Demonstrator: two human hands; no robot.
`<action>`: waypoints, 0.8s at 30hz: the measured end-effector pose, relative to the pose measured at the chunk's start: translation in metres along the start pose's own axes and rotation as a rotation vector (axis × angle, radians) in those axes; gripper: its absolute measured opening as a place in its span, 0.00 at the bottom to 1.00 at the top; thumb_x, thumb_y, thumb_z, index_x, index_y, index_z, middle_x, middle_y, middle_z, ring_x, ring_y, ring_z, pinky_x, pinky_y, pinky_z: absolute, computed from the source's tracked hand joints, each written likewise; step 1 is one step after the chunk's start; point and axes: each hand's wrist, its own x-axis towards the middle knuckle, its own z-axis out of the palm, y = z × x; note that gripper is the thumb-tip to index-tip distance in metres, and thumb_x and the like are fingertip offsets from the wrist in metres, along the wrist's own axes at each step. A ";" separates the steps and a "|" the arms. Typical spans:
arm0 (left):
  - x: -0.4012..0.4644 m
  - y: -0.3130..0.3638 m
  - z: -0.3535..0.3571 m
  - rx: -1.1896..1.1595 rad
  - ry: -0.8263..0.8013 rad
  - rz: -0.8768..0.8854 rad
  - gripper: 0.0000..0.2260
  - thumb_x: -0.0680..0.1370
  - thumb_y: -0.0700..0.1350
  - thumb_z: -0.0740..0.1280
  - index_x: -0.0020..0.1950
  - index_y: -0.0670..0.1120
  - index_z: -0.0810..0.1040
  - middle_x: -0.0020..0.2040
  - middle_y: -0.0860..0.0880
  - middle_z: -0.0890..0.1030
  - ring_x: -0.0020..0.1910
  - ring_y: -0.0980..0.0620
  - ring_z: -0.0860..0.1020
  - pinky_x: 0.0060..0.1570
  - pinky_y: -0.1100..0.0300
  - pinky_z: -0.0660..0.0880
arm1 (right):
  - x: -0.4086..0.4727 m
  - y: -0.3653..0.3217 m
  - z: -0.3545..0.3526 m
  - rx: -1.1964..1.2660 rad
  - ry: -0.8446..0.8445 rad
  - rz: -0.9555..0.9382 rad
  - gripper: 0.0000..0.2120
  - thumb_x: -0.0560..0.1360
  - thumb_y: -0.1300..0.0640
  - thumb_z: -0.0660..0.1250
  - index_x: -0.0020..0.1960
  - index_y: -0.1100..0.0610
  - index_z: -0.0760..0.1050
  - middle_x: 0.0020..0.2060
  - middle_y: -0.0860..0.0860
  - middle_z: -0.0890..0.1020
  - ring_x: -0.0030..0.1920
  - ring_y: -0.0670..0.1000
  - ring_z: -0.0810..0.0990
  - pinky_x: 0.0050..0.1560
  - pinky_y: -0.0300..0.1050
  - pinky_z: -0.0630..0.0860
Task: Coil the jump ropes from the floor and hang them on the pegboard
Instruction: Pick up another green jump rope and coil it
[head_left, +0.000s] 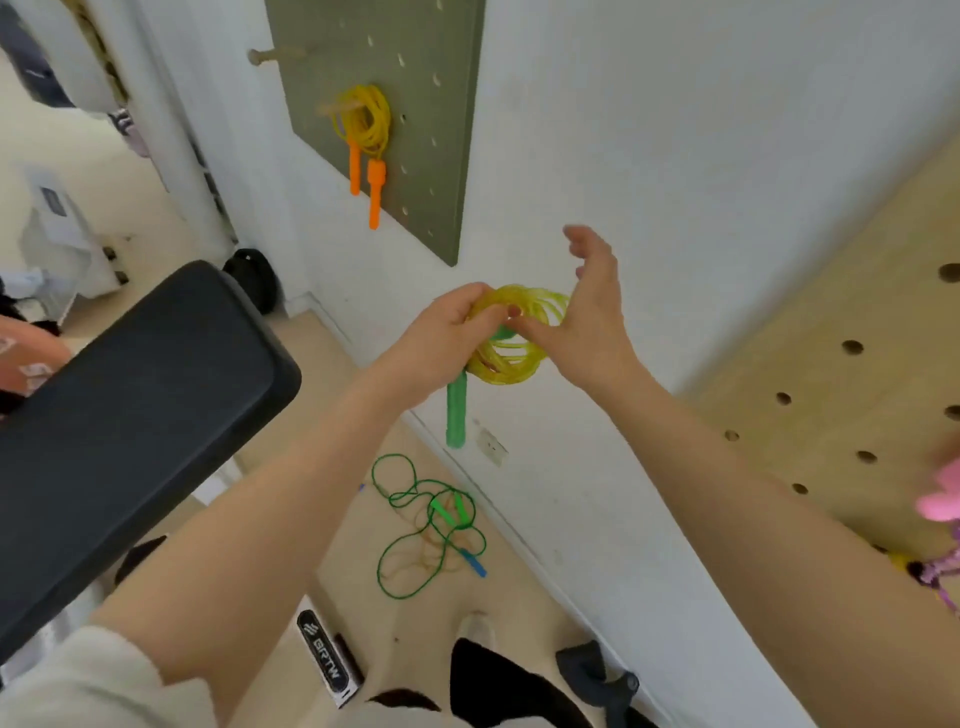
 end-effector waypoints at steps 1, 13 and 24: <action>0.007 0.000 -0.001 0.052 0.004 0.013 0.07 0.80 0.43 0.60 0.46 0.42 0.75 0.35 0.52 0.71 0.30 0.59 0.69 0.32 0.66 0.66 | 0.013 0.002 -0.001 0.101 -0.113 0.069 0.41 0.68 0.58 0.74 0.73 0.53 0.55 0.66 0.52 0.66 0.64 0.51 0.67 0.61 0.44 0.68; 0.055 -0.024 -0.043 -0.058 0.277 -0.034 0.07 0.79 0.40 0.62 0.45 0.46 0.78 0.32 0.59 0.76 0.30 0.64 0.72 0.32 0.73 0.68 | 0.110 0.008 0.062 -0.053 -0.493 -0.027 0.09 0.74 0.58 0.63 0.53 0.58 0.74 0.43 0.52 0.79 0.43 0.52 0.78 0.43 0.47 0.74; 0.177 -0.065 -0.156 -0.314 0.306 -0.091 0.05 0.79 0.38 0.62 0.47 0.43 0.76 0.35 0.50 0.77 0.31 0.56 0.78 0.37 0.63 0.77 | 0.235 -0.005 0.133 0.272 -0.630 0.024 0.19 0.78 0.44 0.58 0.48 0.58 0.77 0.22 0.41 0.65 0.24 0.41 0.64 0.25 0.30 0.61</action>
